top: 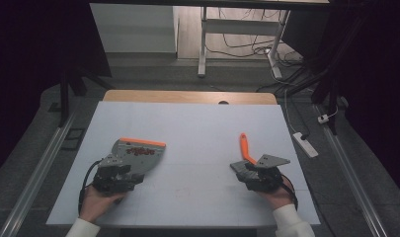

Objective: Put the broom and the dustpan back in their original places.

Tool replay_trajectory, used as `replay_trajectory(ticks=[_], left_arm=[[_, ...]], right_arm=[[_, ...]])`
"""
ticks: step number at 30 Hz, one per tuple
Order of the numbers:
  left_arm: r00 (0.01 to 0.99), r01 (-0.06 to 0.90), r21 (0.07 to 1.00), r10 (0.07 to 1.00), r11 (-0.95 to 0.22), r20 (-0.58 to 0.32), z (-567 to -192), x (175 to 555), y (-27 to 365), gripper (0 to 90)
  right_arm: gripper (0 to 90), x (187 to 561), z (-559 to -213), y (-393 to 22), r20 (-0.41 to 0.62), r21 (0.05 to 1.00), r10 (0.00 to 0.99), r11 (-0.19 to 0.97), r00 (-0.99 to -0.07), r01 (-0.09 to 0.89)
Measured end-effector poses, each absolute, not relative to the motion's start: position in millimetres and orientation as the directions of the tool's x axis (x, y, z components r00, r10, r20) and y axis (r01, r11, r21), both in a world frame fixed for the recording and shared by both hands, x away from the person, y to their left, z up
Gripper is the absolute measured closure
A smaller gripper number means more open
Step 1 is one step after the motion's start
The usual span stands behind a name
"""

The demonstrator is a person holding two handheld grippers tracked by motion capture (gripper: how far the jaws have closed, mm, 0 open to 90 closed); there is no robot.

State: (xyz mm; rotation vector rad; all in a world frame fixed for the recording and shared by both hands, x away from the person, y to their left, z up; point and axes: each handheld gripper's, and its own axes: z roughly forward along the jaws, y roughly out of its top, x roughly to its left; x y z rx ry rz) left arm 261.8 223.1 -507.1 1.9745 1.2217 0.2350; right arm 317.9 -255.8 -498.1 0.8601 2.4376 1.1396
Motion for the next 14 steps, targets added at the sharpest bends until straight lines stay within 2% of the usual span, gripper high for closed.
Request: replay_trajectory(ticks=[14], left_arm=[[0.528, 0.674, 0.699, 0.818, -0.238, -0.23, -507.6, 262.8, 220.8, 30.0]], right_arm=[[44.8, 315.2, -500.7, -253.2, -0.045, 0.767, 0.62, 0.524, -0.783, 0.37]])
